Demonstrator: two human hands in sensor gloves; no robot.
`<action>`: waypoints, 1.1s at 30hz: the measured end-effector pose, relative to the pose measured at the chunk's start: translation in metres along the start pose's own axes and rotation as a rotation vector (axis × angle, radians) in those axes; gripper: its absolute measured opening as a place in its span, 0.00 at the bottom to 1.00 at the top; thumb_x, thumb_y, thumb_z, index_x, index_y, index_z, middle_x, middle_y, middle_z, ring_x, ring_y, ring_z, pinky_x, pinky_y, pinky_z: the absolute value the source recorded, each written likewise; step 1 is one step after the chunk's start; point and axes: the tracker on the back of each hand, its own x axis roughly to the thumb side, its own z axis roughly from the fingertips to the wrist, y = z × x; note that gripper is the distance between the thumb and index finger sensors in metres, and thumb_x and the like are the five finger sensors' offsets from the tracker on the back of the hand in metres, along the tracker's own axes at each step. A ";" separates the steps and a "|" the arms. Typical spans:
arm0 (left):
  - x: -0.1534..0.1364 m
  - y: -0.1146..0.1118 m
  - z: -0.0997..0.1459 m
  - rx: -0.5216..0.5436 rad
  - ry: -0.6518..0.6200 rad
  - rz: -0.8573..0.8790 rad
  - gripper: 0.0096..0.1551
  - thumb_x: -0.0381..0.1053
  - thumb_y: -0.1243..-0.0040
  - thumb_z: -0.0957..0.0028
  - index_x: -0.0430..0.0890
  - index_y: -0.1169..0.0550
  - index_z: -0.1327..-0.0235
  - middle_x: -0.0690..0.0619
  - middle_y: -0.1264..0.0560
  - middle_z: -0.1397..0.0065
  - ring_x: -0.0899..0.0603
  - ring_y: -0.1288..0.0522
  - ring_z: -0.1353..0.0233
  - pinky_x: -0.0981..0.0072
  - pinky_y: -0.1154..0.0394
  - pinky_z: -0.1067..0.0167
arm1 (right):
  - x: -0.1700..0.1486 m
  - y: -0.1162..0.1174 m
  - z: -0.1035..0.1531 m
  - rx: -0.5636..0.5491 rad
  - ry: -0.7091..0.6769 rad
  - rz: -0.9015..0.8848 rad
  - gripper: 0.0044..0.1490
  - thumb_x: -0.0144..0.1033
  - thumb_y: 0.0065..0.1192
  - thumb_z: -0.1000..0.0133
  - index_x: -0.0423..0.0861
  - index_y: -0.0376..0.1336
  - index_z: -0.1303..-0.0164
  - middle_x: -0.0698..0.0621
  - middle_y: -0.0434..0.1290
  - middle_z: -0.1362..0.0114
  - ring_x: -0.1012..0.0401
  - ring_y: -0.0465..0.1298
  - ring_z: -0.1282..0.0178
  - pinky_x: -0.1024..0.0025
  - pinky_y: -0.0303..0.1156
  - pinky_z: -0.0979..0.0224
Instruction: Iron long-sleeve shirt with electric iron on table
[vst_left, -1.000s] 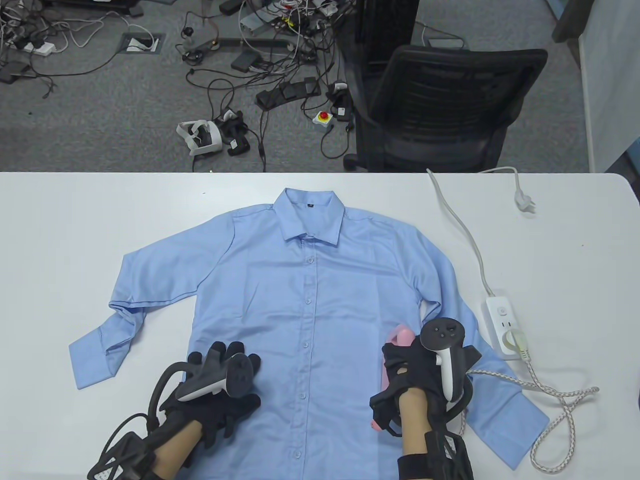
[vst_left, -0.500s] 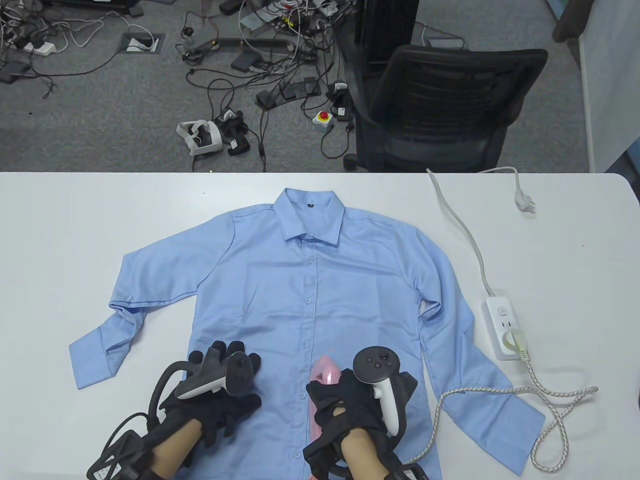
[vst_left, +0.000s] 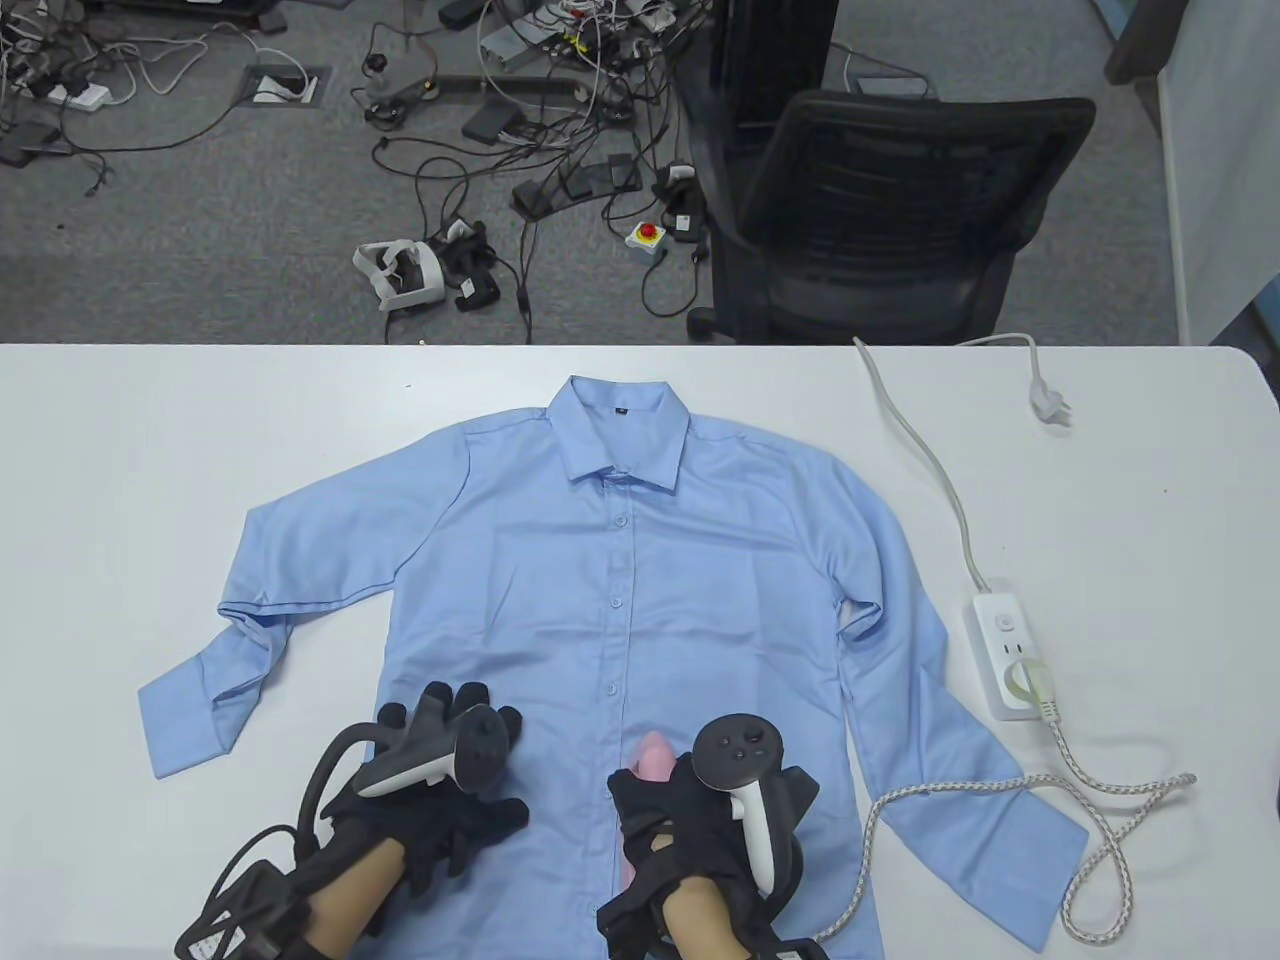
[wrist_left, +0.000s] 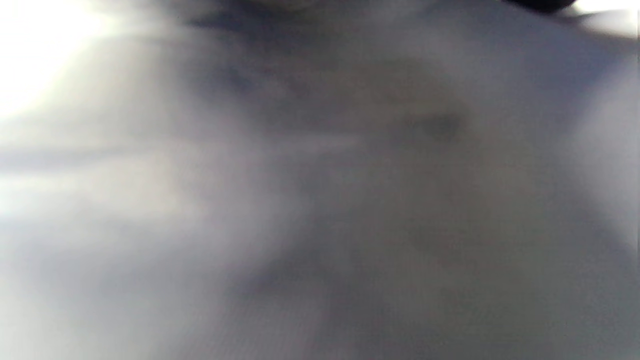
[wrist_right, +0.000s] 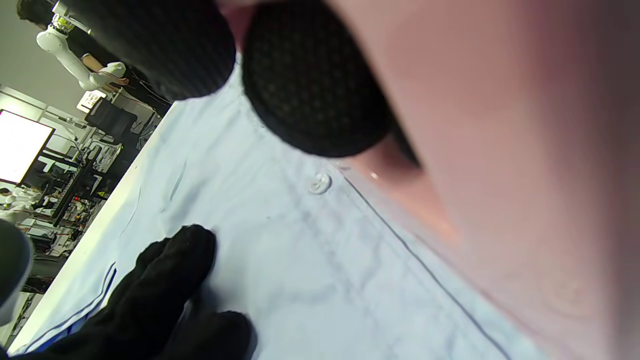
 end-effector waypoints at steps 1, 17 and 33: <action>0.000 0.000 0.000 0.002 0.000 0.002 0.52 0.81 0.58 0.53 0.65 0.65 0.27 0.52 0.74 0.17 0.36 0.71 0.18 0.32 0.68 0.27 | 0.000 0.000 0.000 -0.002 0.000 0.001 0.35 0.59 0.62 0.57 0.46 0.59 0.50 0.62 0.70 0.58 0.71 0.81 0.69 0.79 0.84 0.63; 0.001 -0.002 0.001 0.036 0.011 -0.019 0.52 0.81 0.58 0.55 0.65 0.64 0.27 0.52 0.72 0.16 0.36 0.70 0.18 0.31 0.68 0.28 | -0.048 -0.047 -0.002 -0.134 0.091 0.000 0.34 0.60 0.63 0.58 0.47 0.61 0.53 0.63 0.71 0.60 0.71 0.81 0.72 0.79 0.83 0.66; 0.001 -0.004 0.000 0.044 0.010 -0.019 0.53 0.81 0.59 0.57 0.66 0.65 0.28 0.52 0.73 0.16 0.36 0.70 0.18 0.32 0.69 0.28 | -0.111 -0.092 0.008 -0.200 0.150 -0.078 0.34 0.60 0.64 0.58 0.47 0.62 0.53 0.62 0.71 0.61 0.70 0.81 0.72 0.78 0.83 0.67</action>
